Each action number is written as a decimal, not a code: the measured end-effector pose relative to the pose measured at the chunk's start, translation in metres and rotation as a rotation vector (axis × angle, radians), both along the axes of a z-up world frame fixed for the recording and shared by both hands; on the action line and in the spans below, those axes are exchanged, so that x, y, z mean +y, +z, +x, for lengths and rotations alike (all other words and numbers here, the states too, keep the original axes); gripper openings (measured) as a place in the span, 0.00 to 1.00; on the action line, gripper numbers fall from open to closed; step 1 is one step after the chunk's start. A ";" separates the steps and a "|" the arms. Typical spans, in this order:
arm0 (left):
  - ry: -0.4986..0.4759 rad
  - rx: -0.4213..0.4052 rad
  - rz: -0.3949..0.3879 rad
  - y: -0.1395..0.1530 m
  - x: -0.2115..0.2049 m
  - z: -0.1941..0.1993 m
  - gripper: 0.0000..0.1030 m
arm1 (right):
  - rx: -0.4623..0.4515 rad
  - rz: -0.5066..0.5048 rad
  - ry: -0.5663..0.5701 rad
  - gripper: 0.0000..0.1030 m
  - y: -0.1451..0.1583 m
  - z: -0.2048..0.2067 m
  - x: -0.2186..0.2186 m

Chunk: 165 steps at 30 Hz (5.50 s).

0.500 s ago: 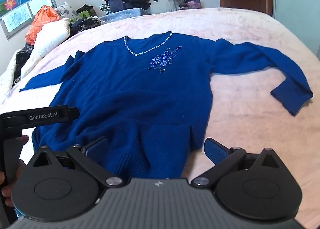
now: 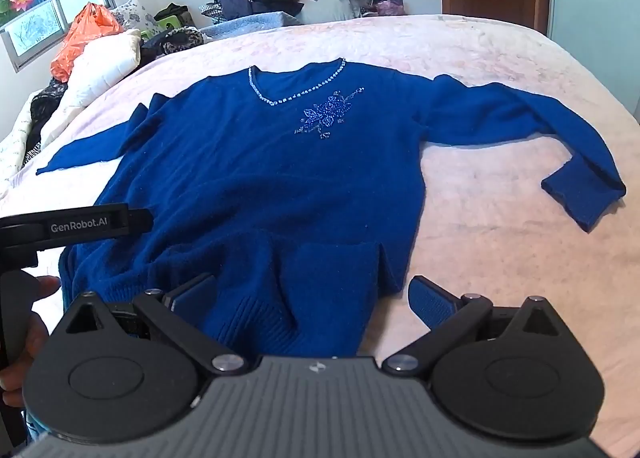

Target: Fold small clothes

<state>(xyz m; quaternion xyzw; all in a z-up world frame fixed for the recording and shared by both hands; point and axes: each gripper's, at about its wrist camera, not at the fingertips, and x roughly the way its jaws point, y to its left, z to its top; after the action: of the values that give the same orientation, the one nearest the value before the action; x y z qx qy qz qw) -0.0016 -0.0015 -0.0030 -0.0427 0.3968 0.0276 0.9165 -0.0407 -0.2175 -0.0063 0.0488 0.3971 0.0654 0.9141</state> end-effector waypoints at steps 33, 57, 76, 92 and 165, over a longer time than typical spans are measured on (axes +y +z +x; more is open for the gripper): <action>0.006 -0.024 0.020 -0.003 -0.004 -0.001 0.95 | 0.013 0.031 0.001 1.00 -0.004 0.000 -0.004; -0.011 -0.014 0.020 -0.006 -0.005 0.000 0.95 | 0.005 0.037 -0.005 1.00 -0.003 -0.002 -0.005; -0.014 -0.008 0.025 -0.008 -0.006 0.001 0.95 | 0.005 0.045 -0.011 1.00 -0.005 -0.002 -0.009; -0.017 -0.006 0.020 -0.009 -0.008 0.002 0.95 | -0.019 0.037 -0.020 1.00 -0.004 -0.003 -0.013; -0.101 0.027 0.068 -0.008 -0.042 0.084 0.95 | -0.519 0.932 -0.443 0.08 0.042 0.023 -0.341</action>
<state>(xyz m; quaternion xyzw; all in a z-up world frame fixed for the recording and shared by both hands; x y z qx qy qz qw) 0.0822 -0.0432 -0.0111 0.0092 0.4096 -0.0047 0.9122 -0.0182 -0.5585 0.0361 0.5107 0.0694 0.0502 0.8555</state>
